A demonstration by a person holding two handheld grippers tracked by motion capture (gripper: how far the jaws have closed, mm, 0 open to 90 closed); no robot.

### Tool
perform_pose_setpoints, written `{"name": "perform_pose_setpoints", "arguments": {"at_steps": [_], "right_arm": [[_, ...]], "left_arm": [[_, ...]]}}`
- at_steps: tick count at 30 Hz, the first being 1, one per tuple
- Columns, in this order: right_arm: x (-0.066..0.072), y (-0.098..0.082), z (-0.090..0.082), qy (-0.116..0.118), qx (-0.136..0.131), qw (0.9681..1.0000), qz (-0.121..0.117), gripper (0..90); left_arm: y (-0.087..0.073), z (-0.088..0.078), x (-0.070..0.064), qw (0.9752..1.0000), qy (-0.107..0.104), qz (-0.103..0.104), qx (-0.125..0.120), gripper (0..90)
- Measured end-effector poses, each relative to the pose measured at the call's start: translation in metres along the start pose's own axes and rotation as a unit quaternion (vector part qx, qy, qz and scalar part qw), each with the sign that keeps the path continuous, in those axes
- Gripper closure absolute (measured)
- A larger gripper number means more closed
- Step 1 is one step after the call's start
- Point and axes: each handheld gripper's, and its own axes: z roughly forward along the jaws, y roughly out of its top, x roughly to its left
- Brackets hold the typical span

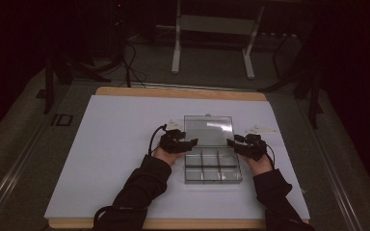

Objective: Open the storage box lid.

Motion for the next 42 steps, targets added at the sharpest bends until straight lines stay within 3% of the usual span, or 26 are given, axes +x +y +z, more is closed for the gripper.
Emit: {"name": "perform_pose_setpoints", "arguments": {"at_steps": [3, 8, 10, 12, 15, 19, 20, 22, 27, 31, 33, 34, 37, 39, 42], "right_arm": [[0.000, 0.000, 0.000, 0.001, 0.001, 1.0000, 0.001, 54.2], [0.000, 0.000, 0.002, -0.001, 0.003, 1.0000, 0.000, 54.5], [0.000, 0.000, 0.002, 0.000, 0.003, 1.0000, 0.002, 54.6], [0.000, 0.000, 0.002, 0.000, 0.004, 1.0000, -0.001, 55.9], [0.001, 0.001, 0.003, 0.000, 0.005, 1.0000, -0.003, 55.8], [0.003, 0.003, 0.004, 0.000, 0.008, 0.9999, -0.009, 54.5], [0.003, 0.003, 0.005, 0.003, 0.008, 0.9999, -0.009, 53.7], [0.004, 0.004, 0.005, 0.005, 0.010, 0.9999, -0.011, 52.7], [0.006, 0.010, 0.003, 0.013, 0.015, 0.9994, -0.028, 40.8], [0.007, 0.014, 0.002, 0.022, 0.011, 0.9992, -0.030, 28.1], [0.007, 0.015, 0.001, 0.041, 0.014, 0.9985, -0.034, 21.5], [0.008, 0.015, 0.001, 0.046, 0.019, 0.9981, -0.036, 19.3], [0.011, 0.015, -0.001, 0.040, 0.025, 0.9976, -0.050, 16.5], [0.011, 0.015, -0.004, 0.039, 0.024, 0.9977, -0.049, 16.5], [0.010, 0.015, -0.006, 0.033, 0.020, 0.9980, -0.051, 16.3]], "left_arm": [[0.000, 0.000, 0.000, 1.0000, 0.006, -0.006, 0.004, 35.1], [0.001, 0.002, 0.002, 0.9993, -0.001, -0.035, 0.015, 34.2], [0.001, 0.002, 0.003, 0.9991, -0.003, -0.040, 0.017, 33.1], [0.002, 0.003, 0.002, 0.9988, 0.018, -0.038, 0.025, 30.9], [0.003, 0.004, 0.002, 0.9987, 0.015, -0.037, 0.030, 31.7], [0.004, 0.003, -0.001, 0.9993, 0.022, -0.014, 0.025, 31.4], [0.005, 0.001, -0.002, 0.9997, 0.012, -0.009, 0.019, 30.2], [0.005, 0.000, -0.003, 0.9998, 0.012, -0.005, 0.017, 29.1], [0.011, -0.007, -0.006, 0.9999, -0.008, 0.010, 0.006, 14.9], [0.015, -0.013, -0.011, 0.9979, -0.055, 0.035, 0.006, 5.3], [0.015, -0.014, -0.013, 0.9979, -0.047, 0.042, 0.008, 3.1], [0.015, -0.016, -0.016, 0.9969, -0.052, 0.059, 0.008, 3.1], [0.016, -0.017, -0.019, 0.9965, -0.045, 0.070, 0.010, 3.0], [0.015, -0.020, -0.023, 0.9950, -0.040, 0.091, 0.011, 2.4], [0.015, -0.022, -0.025, 0.9939, -0.045, 0.100, 0.013, 2.5]]}}
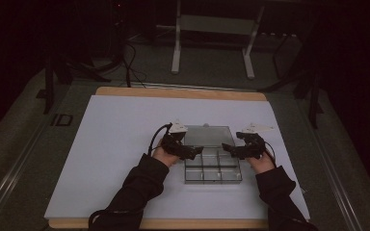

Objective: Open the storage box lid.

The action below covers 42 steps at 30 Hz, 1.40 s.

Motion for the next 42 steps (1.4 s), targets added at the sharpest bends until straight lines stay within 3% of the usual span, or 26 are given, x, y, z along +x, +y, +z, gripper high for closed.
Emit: {"name": "perform_pose_setpoints", "arguments": {"at_steps": [3, 16, 31, 42], "right_arm": [[-0.001, -0.001, -0.004, -0.005, -0.003, 1.0000, -0.003, 16.3], [-0.004, -0.011, -0.020, -0.011, 0.002, 0.9999, -0.007, 16.5], [0.003, -0.029, -0.048, -0.017, 0.001, 0.9995, -0.027, 16.5], [0.004, -0.052, -0.060, -0.022, -0.003, 0.9996, -0.016, 16.2]], "left_arm": [[-0.001, -0.003, -0.001, 0.9999, -0.014, 0.003, -0.001, 2.5], [-0.012, -0.021, -0.006, 0.9996, -0.015, 0.024, -0.003, 2.5], [-0.030, -0.052, -0.010, 0.9996, 0.004, 0.029, -0.002, 2.5], [-0.048, -0.067, -0.019, 0.9992, 0.008, 0.038, 0.005, 2.5]]}}
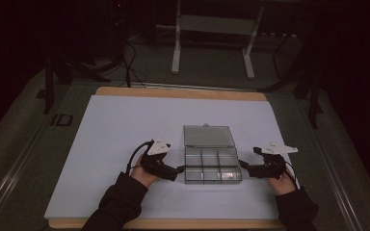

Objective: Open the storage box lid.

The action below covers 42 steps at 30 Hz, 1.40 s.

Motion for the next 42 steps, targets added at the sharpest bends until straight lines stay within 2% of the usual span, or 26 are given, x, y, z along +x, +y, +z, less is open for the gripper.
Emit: {"name": "perform_pose_setpoints", "arguments": {"at_steps": [10, 12, 18, 27, 30, 36, 42], "right_arm": [[0.002, -0.022, -0.017, -0.012, -0.003, 0.9999, 0.001, 16.0], [0.001, -0.026, -0.019, -0.014, 0.000, 0.9999, 0.002, 16.0], [0.000, -0.040, -0.023, -0.020, 0.008, 0.9997, 0.008, 15.8], [-0.002, -0.056, -0.031, -0.029, 0.007, 0.9995, 0.008, 15.1], [-0.001, -0.060, -0.033, -0.033, 0.012, 0.9994, 0.003, 14.9], [-0.001, -0.068, -0.039, -0.045, 0.009, 0.9989, 0.008, 14.7], [-0.001, -0.071, -0.043, -0.055, 0.006, 0.9984, 0.005, 14.4]], "left_arm": [[-0.021, -0.010, 0.000, 0.9999, 0.008, -0.009, 0.010, 2.5], [-0.025, -0.011, -0.001, 0.9999, 0.013, -0.004, 0.008, 2.5], [-0.036, -0.016, 0.000, 0.9997, 0.016, -0.015, 0.012, 2.5], [-0.051, -0.028, 0.002, 0.9993, 0.027, -0.018, 0.017, 2.5], [-0.055, -0.032, 0.003, 0.9989, 0.037, -0.017, 0.024, 2.5], [-0.065, -0.038, 0.000, 0.9975, 0.058, -0.011, 0.038, 2.5], [-0.068, -0.043, -0.003, 0.9963, 0.080, -0.002, 0.032, 2.5]]}}
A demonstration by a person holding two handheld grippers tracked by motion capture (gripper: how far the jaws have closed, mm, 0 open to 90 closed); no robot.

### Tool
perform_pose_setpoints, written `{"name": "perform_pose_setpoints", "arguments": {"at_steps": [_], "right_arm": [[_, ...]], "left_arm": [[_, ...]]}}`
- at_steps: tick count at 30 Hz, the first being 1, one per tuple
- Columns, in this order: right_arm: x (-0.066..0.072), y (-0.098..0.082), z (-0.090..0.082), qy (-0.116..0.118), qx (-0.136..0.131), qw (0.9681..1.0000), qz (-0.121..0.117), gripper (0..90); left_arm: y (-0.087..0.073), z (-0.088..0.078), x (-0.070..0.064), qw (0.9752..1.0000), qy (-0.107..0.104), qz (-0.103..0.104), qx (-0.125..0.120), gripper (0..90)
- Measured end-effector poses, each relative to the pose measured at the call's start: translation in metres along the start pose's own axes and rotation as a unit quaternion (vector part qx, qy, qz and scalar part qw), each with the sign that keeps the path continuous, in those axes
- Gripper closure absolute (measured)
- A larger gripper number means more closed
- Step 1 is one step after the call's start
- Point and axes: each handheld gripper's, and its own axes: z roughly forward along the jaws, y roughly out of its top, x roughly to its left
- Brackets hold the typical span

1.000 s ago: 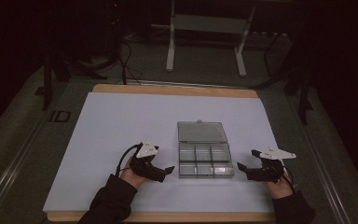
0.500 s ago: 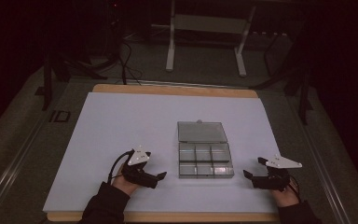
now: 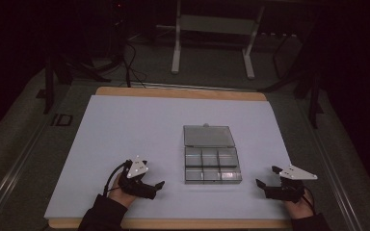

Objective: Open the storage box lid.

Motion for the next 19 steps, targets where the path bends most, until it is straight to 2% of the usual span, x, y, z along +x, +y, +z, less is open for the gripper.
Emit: {"name": "perform_pose_setpoints", "arguments": {"at_steps": [6, 8, 12, 19], "right_arm": [[0.0007, -0.0021, -0.0018, -0.018, -0.013, 0.9997, 0.008, 14.4], [-0.0005, -0.0030, -0.0028, -0.022, -0.018, 0.9995, 0.016, 14.4], [-0.0012, -0.0045, -0.0047, -0.025, -0.031, 0.9990, 0.022, 14.3], [-0.0009, -0.0045, -0.0039, -0.026, -0.027, 0.9991, 0.019, 14.4]], "left_arm": [[-0.0014, -0.0014, -0.0062, 0.9993, 0.033, 0.016, -0.010, 2.5], [-0.0019, -0.0023, -0.0066, 0.9991, 0.038, 0.014, -0.014, 2.5], [-0.0026, -0.0032, -0.0061, 0.9989, 0.041, 0.009, -0.020, 2.5], [-0.0034, -0.0040, -0.0067, 0.9987, 0.043, 0.008, -0.027, 2.5]]}}
